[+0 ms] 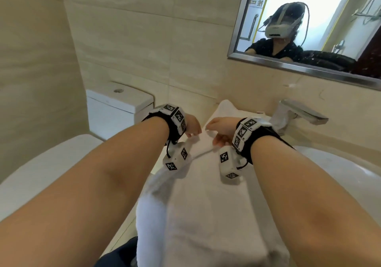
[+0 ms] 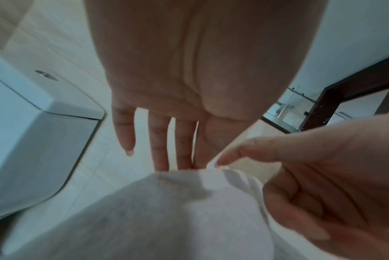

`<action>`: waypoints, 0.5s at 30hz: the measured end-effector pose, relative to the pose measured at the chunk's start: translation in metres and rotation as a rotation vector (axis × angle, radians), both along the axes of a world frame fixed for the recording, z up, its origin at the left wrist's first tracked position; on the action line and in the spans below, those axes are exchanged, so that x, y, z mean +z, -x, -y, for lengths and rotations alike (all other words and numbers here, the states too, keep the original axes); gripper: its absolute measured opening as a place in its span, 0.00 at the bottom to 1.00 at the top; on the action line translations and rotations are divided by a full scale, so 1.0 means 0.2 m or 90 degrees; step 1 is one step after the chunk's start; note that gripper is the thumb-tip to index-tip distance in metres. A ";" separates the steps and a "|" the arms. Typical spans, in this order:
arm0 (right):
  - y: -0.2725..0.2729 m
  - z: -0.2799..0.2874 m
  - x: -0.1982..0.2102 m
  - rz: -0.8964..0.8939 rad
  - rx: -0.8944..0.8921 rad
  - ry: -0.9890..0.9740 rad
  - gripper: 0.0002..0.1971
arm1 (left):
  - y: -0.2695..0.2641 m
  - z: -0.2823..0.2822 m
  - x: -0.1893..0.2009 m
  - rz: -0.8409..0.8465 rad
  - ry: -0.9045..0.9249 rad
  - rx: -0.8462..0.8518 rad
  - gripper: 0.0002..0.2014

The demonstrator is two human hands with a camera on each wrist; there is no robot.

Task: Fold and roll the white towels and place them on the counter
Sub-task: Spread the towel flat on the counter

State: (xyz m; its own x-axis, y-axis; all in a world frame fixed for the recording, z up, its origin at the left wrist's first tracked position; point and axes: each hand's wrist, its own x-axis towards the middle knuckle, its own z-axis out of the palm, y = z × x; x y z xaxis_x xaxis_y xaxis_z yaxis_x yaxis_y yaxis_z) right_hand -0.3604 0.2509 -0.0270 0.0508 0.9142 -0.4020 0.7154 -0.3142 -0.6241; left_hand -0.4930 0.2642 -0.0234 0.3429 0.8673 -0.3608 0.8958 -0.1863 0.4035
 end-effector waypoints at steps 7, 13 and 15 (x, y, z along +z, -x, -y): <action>0.13 0.04 -0.03 0.090 0.060 0.060 0.07 | 0.12 0.02 -0.07 -0.157 0.043 -0.024 0.19; 0.08 0.10 0.00 0.049 -0.003 0.004 0.04 | 0.21 0.05 -0.09 -0.302 0.143 -0.054 0.08; 0.06 0.12 0.01 0.051 -0.021 0.000 0.05 | 0.26 0.10 -0.04 -0.305 0.138 -0.038 0.07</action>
